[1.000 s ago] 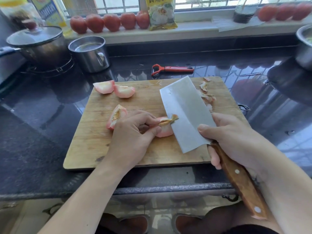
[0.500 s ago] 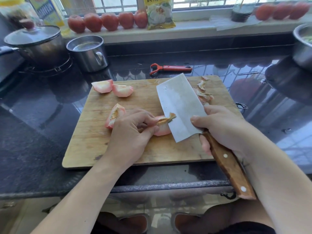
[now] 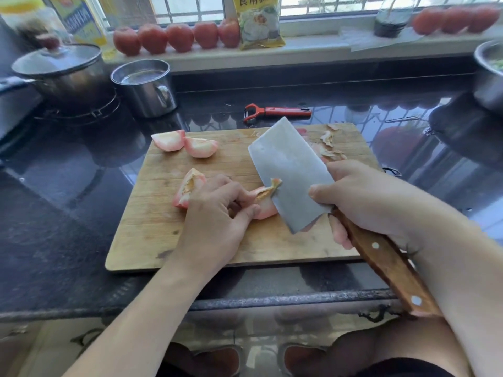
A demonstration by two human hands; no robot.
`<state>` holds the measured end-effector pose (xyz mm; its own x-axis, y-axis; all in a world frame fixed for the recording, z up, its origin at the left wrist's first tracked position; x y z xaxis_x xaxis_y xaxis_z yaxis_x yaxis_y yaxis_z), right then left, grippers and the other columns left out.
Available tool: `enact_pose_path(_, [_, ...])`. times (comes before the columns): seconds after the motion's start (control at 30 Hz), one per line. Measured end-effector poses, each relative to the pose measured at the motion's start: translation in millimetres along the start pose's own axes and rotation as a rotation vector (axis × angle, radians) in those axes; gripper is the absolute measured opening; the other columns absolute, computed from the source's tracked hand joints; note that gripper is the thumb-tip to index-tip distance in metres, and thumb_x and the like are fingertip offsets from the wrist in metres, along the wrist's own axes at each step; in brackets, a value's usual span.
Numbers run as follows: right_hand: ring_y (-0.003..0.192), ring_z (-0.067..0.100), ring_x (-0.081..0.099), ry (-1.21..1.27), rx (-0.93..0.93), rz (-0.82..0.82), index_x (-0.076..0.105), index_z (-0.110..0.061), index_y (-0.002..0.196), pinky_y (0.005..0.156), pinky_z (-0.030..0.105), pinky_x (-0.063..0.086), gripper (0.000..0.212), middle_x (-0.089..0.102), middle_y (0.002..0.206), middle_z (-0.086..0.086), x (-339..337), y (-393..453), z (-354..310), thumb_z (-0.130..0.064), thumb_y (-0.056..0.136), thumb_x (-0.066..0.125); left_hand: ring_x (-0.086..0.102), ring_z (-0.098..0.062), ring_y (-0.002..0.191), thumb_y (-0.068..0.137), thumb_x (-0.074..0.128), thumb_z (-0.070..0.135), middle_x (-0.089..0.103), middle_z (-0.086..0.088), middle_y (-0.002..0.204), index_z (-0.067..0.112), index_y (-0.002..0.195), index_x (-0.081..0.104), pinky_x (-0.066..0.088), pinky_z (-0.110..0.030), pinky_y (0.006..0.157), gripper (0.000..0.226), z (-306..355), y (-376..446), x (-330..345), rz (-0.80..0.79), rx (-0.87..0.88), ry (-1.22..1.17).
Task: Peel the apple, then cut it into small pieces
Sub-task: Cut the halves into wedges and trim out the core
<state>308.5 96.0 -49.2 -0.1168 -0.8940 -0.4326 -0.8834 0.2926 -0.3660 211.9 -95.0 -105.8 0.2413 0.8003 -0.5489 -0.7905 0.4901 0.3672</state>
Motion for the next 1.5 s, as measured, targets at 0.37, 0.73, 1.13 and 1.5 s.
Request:
enact_pose_path(0.37, [0.047,0.031,0.055,0.029,0.022,-0.058,0.057,-0.012,0.112,0.054,0.041,0.051,0.017,0.072,0.082,0.029,5,8,-4,-0.019,0.100,0.047,0.062,-0.014,0.090,0.079,0.086,0.006,0.064,0.010,0.089,0.016,0.084,0.078,0.055,-0.048,0.084,0.014,1,1,-2,-0.007,-0.024,-0.020])
enact_pose_path(0.73, [0.034,0.018,0.051,0.130,0.070,-0.001,0.059,-0.010,0.116,0.043,0.027,0.047,0.018,0.058,0.049,0.013,2,5,-4,-0.016,0.103,0.050,0.060,-0.010,0.090,0.079,0.087,0.010,0.063,0.015,0.089,0.021,0.087,0.077,0.056,-0.045,0.081,0.017,2,0,-2,0.002,0.008,0.025])
enact_pose_path(1.13, [0.042,0.025,0.049,0.176,-0.020,0.099,0.063,-0.019,0.110,0.045,0.028,0.043,0.019,0.072,0.086,0.030,-28,-19,14,-0.014,0.100,0.047,0.056,0.005,0.084,0.092,0.075,0.032,0.061,0.013,0.074,0.034,0.127,0.067,0.043,-0.015,0.092,0.036,32,-16,-10,-0.026,0.113,0.209])
enact_pose_path(1.5, [0.041,0.024,0.048,0.190,-0.050,0.042,0.059,-0.017,0.115,0.045,0.027,0.041,0.018,0.076,0.085,0.017,-26,-33,12,-0.015,0.103,0.045,0.061,0.006,0.104,0.087,0.081,0.025,0.069,0.023,0.109,0.034,0.113,0.071,0.049,-0.014,0.087,0.029,16,14,-18,-0.253,-0.056,0.132])
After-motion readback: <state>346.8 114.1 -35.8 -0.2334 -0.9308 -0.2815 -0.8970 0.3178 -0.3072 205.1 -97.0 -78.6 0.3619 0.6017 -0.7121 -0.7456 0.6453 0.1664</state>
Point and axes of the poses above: each hand's wrist, its own y-axis towards the middle knuckle, its own x-axis out of the palm, z = x × y, the point moved 2 cm from there along y, towards the middle knuckle
